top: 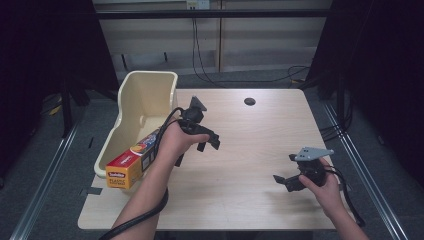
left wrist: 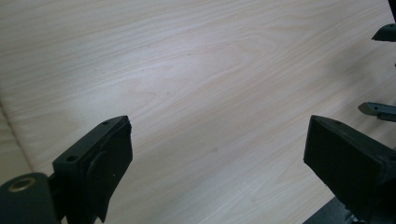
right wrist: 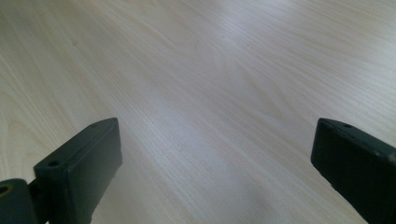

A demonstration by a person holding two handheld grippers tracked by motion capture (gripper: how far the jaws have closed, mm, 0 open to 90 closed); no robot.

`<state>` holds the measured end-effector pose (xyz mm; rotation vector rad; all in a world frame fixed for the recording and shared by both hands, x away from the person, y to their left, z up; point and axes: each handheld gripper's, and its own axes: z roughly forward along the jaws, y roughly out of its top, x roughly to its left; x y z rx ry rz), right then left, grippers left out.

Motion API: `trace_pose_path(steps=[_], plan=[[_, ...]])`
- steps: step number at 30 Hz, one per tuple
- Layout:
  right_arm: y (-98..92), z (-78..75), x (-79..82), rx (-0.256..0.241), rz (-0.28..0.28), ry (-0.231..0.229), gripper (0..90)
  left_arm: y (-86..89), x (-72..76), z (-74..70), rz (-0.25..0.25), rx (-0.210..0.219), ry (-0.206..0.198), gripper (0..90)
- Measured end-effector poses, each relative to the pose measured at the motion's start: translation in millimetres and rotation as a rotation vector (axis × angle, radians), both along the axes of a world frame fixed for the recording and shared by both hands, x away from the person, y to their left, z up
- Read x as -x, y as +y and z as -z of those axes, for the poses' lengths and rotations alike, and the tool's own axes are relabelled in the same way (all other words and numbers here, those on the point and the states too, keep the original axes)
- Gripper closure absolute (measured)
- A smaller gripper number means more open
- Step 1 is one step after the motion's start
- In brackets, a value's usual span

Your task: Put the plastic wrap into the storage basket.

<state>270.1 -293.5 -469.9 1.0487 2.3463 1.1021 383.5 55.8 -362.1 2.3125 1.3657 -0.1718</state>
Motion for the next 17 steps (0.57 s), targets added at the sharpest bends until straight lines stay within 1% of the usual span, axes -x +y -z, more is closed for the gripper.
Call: trace_pose_path(steps=[3, 4, 6, 8, 9, 13, 14, 15, 17], plan=[[-0.1, 0.6, -0.2, 0.002, 0.003, 0.001, 1.7, -2.9, 1.7, 5.9, 0.001, 0.004, -0.005, 7.7], [-0.3, 1.0, -0.5, 0.002, 0.0, 0.001, 1.8, -3.0, 1.9, 7.9, 0.015, 0.0, -0.007, 7.7], [-0.3, 1.4, -0.4, 0.001, 0.003, 0.006, 1.7, -5.1, 3.6, 13.2, 0.008, 0.014, -0.002, 7.7], [-0.5, 1.6, -0.7, 0.0, -0.003, 0.007, 1.8, -4.9, 3.7, 15.0, 0.017, 0.008, -0.001, 7.7], [-0.3, 1.9, -0.6, 0.0, -0.001, 0.009, 1.8, -4.9, 4.2, 19.3, 0.025, 0.007, -0.007, 7.6], [-0.4, 2.8, -0.7, 0.006, 0.008, 0.011, 1.8, -4.2, 5.6, 25.2, 0.011, 0.017, -0.01, 7.6], [-0.7, 3.2, -1.0, 0.006, 0.005, 0.01, 1.8, -3.1, 5.3, 25.7, 0.024, 0.006, -0.012, 7.6], [-0.9, 3.5, -1.1, 0.006, 0.006, 0.011, 1.8, -3.1, 5.9, 26.9, 0.02, 0.004, -0.021, 7.6], [-1.1, 3.9, -1.3, 0.008, 0.007, 0.012, 1.7, -2.9, 6.4, 27.8, 0.013, 0.01, -0.023, 7.5]])
